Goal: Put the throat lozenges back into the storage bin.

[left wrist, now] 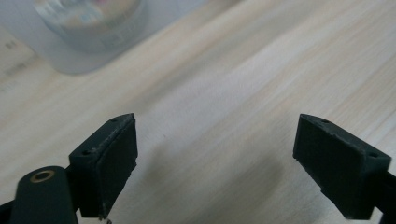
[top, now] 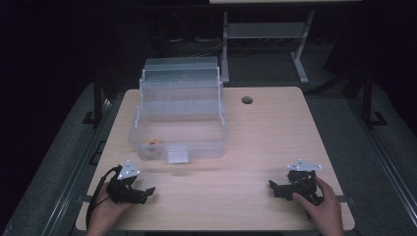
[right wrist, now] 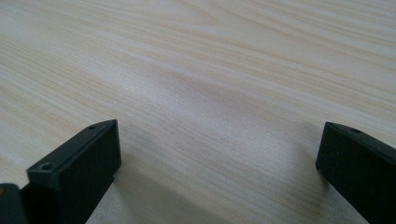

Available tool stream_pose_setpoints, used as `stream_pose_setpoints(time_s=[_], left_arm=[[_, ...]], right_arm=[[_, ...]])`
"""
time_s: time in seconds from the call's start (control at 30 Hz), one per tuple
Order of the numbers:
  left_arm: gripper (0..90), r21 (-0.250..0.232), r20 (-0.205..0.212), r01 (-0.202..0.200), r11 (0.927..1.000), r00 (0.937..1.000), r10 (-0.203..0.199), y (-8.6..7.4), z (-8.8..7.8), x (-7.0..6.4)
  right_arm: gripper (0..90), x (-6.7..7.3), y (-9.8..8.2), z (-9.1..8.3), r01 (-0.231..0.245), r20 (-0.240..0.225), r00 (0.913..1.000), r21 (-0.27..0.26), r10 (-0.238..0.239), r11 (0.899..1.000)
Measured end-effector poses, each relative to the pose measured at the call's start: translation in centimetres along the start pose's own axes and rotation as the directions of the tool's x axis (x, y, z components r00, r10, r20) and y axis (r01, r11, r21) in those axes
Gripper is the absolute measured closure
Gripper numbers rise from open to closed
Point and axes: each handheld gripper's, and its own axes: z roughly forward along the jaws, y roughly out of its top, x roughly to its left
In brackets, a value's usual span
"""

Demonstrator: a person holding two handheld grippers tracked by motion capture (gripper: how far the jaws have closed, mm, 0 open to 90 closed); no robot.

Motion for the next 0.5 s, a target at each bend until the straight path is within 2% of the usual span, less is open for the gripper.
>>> stream_pose_setpoints(time_s=[0.13,0.23,0.33,0.5], left_arm=[[12.6,0.012,0.007,0.003,0.9999,1.0,-0.003,-0.3,0.4,0.0],[11.9,0.003,0.019,0.014,0.9999,0.9997,-0.014,-0.4,0.6,0.0],[11.0,-0.04,0.026,0.022,0.999,0.9994,-0.021,-0.8,0.8,0.2],[10.9,-0.105,0.036,0.011,0.9944,0.9993,-0.008,-1.5,0.9,0.3]], right_arm=[[0.0,0.0,0.0,0.0,0.0,0.0,1.0,0.0,0.0,1.0],[0.0,0.0,0.0,0.0,0.0,0.0,1.0,0.0,0.0,1.0],[0.0,0.0,0.0,0.0,0.0,0.0,1.0,0.0,0.0,1.0],[0.0,0.0,0.0,0.0,0.0,0.0,1.0,0.0,0.0,1.0]])
